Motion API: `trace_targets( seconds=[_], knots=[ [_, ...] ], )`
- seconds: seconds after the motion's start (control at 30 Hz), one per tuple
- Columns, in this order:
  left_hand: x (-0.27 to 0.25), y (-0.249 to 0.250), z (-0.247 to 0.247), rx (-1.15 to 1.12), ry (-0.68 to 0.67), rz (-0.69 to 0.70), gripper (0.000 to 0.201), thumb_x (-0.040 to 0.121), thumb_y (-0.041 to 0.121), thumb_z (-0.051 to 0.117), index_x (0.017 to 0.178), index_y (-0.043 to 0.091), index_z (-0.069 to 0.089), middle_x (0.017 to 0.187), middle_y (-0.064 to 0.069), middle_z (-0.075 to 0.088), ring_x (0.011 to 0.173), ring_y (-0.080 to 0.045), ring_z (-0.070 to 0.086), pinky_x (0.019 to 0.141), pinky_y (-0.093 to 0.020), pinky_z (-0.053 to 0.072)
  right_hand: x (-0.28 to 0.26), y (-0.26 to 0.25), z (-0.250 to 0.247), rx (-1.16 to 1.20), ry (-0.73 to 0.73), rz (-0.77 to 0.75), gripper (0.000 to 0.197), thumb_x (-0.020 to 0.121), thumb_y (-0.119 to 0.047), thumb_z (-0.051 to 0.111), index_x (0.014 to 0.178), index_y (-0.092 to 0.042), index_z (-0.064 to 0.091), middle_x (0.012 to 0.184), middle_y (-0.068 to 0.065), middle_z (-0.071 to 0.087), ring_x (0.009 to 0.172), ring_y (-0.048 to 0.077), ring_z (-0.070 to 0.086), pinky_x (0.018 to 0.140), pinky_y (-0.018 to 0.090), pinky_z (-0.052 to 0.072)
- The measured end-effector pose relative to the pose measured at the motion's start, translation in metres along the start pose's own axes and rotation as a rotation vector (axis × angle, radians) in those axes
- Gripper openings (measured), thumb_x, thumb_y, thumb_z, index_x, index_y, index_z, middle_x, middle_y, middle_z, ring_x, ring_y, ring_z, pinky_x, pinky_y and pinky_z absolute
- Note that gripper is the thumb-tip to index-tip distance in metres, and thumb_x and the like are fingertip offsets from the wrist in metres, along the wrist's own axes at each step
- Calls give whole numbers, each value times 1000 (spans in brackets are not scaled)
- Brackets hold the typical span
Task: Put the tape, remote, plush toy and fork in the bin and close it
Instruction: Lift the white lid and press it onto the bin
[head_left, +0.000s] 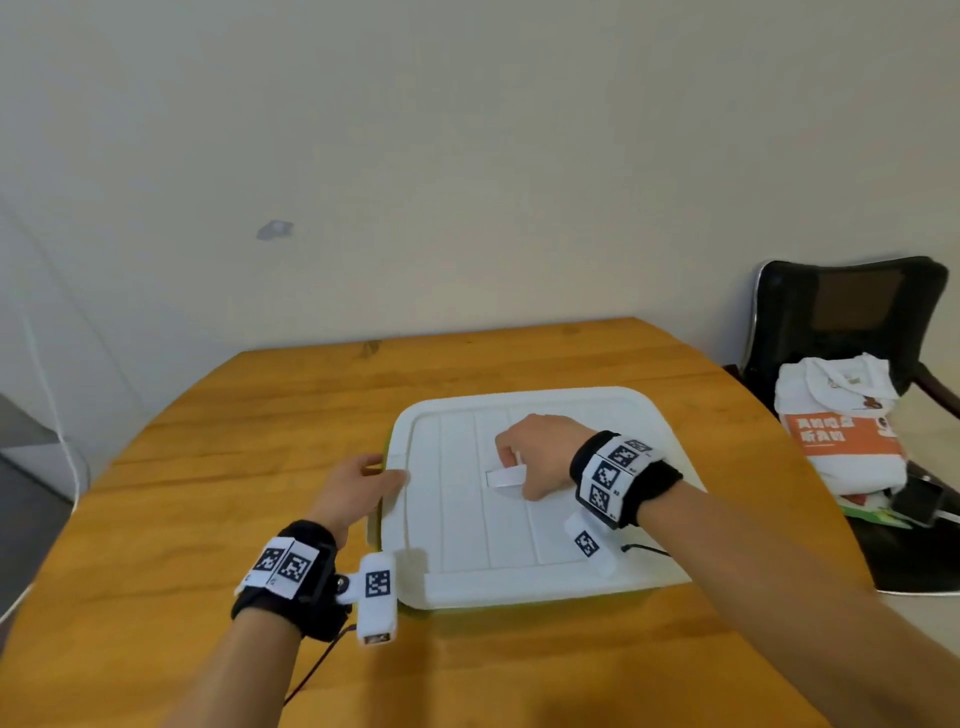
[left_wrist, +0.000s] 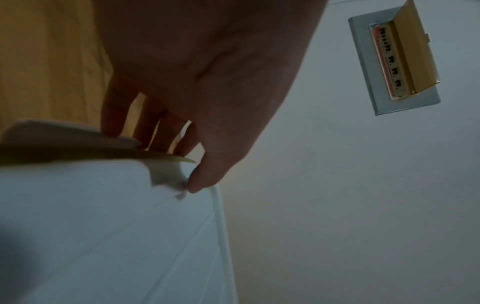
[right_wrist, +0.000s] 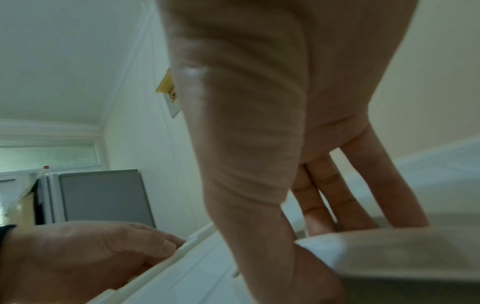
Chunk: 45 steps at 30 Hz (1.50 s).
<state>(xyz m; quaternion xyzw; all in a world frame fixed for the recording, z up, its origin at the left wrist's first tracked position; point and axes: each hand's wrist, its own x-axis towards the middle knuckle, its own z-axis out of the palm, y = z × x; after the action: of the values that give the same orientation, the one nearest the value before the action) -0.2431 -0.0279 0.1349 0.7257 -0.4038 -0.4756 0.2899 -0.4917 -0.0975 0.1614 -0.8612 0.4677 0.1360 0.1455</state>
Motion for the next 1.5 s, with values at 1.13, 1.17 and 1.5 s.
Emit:
trace_targets(
  seconds=[1.13,1.17,1.5],
  knots=[
    [-3,-5,17,203,125,-138,36,91,36,66,90,1,62,94,-18,72,84,-37,72,73,-50,61,-97,123,37,904,291,760,56,91,-26,70,134,3,50,128,19,60,104,35,60,86,39,48],
    [-1,-7,17,225,134,-129,38,90,38,66,91,0,64,94,-18,73,84,-37,73,75,-52,61,-101,129,45,989,254,759,48,91,-30,72,124,0,55,117,14,64,96,32,61,81,37,48],
    [2,-7,30,587,283,-77,44,97,40,53,71,5,58,66,-8,58,60,-23,54,52,-31,38,-92,148,75,1174,423,731,32,75,-31,87,78,-4,71,82,13,76,74,29,71,72,41,59]
  ],
)
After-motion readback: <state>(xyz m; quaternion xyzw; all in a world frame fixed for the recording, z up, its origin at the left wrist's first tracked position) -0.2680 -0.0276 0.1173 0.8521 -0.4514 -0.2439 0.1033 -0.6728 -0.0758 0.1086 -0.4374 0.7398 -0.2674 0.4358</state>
